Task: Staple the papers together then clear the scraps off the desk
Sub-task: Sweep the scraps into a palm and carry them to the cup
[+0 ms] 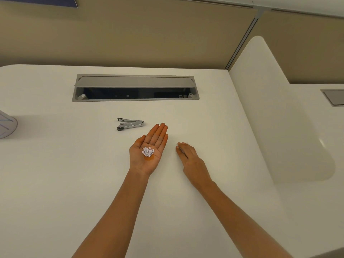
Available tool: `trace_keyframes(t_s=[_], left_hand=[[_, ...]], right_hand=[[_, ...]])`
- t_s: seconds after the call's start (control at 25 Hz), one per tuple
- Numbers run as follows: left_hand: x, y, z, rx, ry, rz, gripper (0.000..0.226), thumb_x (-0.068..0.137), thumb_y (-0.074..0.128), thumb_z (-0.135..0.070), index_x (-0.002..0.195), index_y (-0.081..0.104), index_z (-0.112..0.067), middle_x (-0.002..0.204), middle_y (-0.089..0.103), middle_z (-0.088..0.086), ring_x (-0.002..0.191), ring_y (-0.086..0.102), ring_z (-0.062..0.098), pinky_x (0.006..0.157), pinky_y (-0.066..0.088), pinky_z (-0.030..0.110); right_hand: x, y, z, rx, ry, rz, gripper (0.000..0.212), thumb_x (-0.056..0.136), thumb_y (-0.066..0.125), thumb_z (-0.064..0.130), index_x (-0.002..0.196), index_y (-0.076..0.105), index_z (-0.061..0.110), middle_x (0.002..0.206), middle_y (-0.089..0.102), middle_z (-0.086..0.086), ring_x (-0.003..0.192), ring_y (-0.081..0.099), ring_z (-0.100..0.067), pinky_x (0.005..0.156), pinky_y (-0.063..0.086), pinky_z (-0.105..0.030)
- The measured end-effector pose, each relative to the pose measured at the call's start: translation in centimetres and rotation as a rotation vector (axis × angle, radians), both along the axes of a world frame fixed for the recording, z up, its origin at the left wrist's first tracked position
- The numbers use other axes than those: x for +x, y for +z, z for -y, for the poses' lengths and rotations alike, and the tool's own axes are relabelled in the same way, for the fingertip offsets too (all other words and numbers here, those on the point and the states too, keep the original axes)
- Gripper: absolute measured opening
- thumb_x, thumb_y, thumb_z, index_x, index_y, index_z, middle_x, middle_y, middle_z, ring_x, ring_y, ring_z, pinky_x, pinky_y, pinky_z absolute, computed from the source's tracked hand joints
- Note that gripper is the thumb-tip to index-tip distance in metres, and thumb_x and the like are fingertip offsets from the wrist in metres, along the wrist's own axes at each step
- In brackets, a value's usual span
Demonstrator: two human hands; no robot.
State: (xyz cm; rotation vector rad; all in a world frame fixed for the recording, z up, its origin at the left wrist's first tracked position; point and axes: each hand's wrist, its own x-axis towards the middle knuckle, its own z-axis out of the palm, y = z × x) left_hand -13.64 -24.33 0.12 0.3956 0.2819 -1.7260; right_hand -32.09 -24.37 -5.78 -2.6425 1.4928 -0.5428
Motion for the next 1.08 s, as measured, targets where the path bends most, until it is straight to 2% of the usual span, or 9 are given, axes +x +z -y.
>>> trace_keyframes(t_s=[0.12,0.24,0.4,0.52,0.6,0.68,0.8,0.96,1.08], left_hand=[[0.1,0.1,0.1,-0.003,0.004,0.002,0.050,0.100,0.029,-0.021,0.119,0.065,0.008,0.135,0.058,0.023,0.126,0.056,0.036,0.105,0.045,0.045],[0.0,0.3,0.0,-0.011,0.003,0.007,0.047,0.096,0.033,-0.018,0.118,0.066,0.008,0.135,0.058,0.022,0.126,0.056,0.035,0.106,0.044,0.044],[-0.6,0.3,-0.1,-0.010,-0.004,-0.002,0.047,0.096,0.034,-0.019,0.119,0.065,0.007,0.135,0.059,0.022,0.125,0.057,0.036,0.106,0.044,0.045],[-0.8,0.3,-0.3,-0.003,-0.008,-0.012,0.049,0.100,0.029,-0.021,0.121,0.064,0.007,0.135,0.058,0.023,0.125,0.057,0.036,0.104,0.045,0.046],[-0.9,0.2,-0.4,-0.001,-0.009,-0.011,0.049,0.100,0.029,-0.020,0.122,0.063,0.007,0.135,0.058,0.023,0.125,0.057,0.036,0.104,0.046,0.046],[-0.9,0.2,-0.5,0.000,-0.011,-0.007,0.048,0.100,0.029,-0.020,0.123,0.062,0.007,0.135,0.058,0.023,0.125,0.057,0.036,0.104,0.045,0.046],[-0.9,0.1,-0.5,0.008,-0.014,-0.007,0.048,0.100,0.030,-0.020,0.124,0.062,0.007,0.135,0.058,0.023,0.125,0.057,0.036,0.104,0.046,0.046],[-0.8,-0.1,-0.4,0.015,-0.008,-0.005,0.050,0.101,0.028,-0.021,0.122,0.063,0.007,0.135,0.058,0.023,0.125,0.057,0.036,0.104,0.046,0.046],[-1.0,-0.2,-0.2,0.013,-0.016,0.001,0.049,0.100,0.028,-0.021,0.125,0.060,0.006,0.136,0.057,0.022,0.126,0.056,0.036,0.107,0.044,0.045]], right_hand=[[-1.7,0.5,0.1,-0.043,0.080,-0.087,0.057,0.061,0.073,-0.020,0.115,0.066,-0.004,0.116,0.068,-0.014,0.112,0.051,-0.024,0.066,0.060,-0.027],[-1.6,1.3,0.1,-0.033,0.038,-0.154,0.049,0.056,0.076,-0.017,0.102,0.070,-0.001,0.103,0.069,-0.009,0.093,0.061,-0.024,0.045,0.054,-0.024],[-0.7,2.0,0.3,-0.032,-0.063,-0.170,0.038,0.052,0.080,-0.016,0.085,0.072,0.001,0.085,0.069,-0.007,0.072,0.063,-0.023,0.038,0.048,-0.023],[-0.5,1.7,0.5,-0.049,-0.108,-0.093,0.028,0.060,0.076,-0.016,0.082,0.073,0.001,0.080,0.069,-0.008,0.068,0.062,-0.024,0.043,0.051,-0.026],[-0.1,2.1,0.5,0.047,-0.246,0.136,0.018,0.073,0.069,-0.012,0.083,0.073,0.002,0.082,0.070,-0.008,0.072,0.063,-0.024,0.055,0.054,-0.029],[0.5,3.1,0.4,0.284,-0.531,0.531,0.018,0.083,0.061,-0.006,0.087,0.074,0.006,0.085,0.071,-0.004,0.079,0.064,-0.019,0.068,0.053,-0.020],[0.7,4.3,0.8,0.600,-0.791,0.982,0.022,0.085,0.062,-0.001,0.083,0.075,0.016,0.077,0.072,0.004,0.077,0.066,-0.015,0.071,0.051,-0.013],[0.9,6.7,0.9,0.917,-0.743,1.485,0.015,0.083,0.068,-0.006,0.092,0.074,0.004,0.096,0.074,-0.010,0.091,0.070,-0.020,0.085,0.057,-0.026],[2.0,8.8,0.3,0.993,-0.609,1.550,0.014,0.084,0.065,-0.007,0.092,0.073,0.001,0.096,0.074,-0.011,0.091,0.071,-0.019,0.087,0.057,-0.027]])
